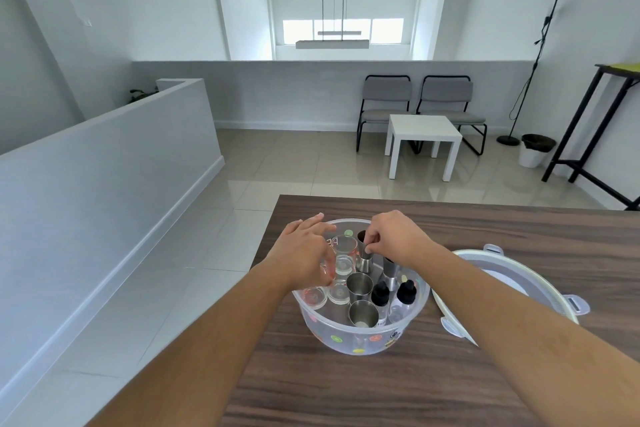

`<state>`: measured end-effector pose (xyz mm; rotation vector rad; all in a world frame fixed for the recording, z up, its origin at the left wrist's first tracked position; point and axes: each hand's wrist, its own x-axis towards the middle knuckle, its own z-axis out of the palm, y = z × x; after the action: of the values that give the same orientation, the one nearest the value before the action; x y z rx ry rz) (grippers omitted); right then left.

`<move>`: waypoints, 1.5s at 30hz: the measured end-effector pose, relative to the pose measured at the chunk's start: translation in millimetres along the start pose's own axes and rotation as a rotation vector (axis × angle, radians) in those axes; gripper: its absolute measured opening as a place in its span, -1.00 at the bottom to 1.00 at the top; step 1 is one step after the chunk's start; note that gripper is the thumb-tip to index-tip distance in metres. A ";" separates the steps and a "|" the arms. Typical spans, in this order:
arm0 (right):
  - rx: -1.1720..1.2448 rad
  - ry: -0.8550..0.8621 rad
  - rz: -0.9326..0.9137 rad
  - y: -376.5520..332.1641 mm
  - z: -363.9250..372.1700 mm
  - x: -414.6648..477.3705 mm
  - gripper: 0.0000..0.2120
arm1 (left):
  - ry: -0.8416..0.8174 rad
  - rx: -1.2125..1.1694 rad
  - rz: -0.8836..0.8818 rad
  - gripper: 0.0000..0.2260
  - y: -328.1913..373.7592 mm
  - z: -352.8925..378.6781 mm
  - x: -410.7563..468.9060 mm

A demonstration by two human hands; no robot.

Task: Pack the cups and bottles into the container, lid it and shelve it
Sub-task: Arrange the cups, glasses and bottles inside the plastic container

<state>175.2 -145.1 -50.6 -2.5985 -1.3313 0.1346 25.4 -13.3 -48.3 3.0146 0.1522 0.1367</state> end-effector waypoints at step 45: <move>-0.213 0.000 -0.137 19.4 -18.4 -38.6 -0.97 | 0.120 -0.069 0.101 -0.91 31.7 8.5 31.7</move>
<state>171.2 -190.1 -38.0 -2.6637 -1.5984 -0.0320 60.7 -42.2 -50.1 2.9454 0.0057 0.3249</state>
